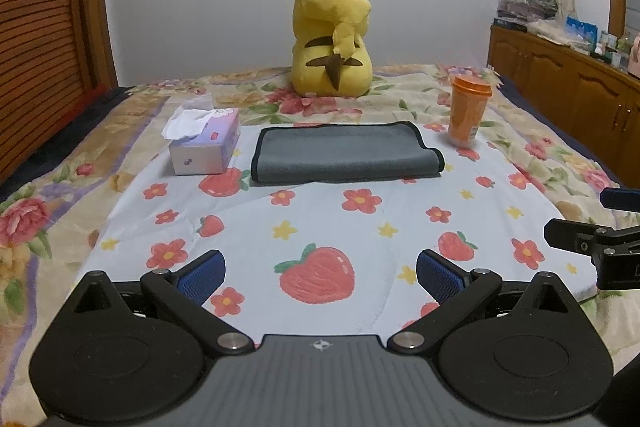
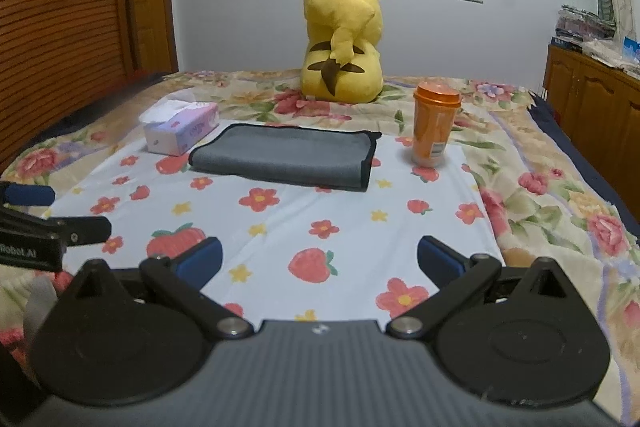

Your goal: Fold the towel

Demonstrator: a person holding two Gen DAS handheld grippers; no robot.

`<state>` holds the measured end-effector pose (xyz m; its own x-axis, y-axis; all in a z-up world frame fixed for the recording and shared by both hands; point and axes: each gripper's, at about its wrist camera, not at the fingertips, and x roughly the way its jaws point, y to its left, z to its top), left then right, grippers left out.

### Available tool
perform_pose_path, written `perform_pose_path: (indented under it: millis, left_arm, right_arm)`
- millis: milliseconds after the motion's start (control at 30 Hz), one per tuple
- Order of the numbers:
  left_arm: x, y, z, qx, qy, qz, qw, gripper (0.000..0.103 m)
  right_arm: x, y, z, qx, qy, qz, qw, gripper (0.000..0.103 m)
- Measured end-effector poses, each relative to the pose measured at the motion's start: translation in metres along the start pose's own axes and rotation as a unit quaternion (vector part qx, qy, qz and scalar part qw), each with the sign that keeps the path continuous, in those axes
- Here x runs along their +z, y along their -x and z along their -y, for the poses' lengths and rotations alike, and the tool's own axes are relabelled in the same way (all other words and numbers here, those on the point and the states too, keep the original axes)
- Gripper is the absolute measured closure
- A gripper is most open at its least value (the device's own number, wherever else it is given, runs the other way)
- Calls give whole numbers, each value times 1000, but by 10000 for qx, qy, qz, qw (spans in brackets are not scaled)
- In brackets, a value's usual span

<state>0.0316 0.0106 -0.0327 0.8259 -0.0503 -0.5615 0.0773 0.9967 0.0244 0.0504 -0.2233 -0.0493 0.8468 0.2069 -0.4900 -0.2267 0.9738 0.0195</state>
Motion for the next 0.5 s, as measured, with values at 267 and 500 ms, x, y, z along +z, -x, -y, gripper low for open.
perform_pose_path:
  millis: [267, 500]
  left_arm:
    - [1, 12, -2, 87, 18, 317, 9995, 0]
    - [1, 19, 0, 165, -43, 517, 9985, 0]
  right_arm:
    - [0, 5, 4, -52, -95, 120, 9999, 0]
    - [1, 9, 5, -81, -122, 278, 9995, 0]
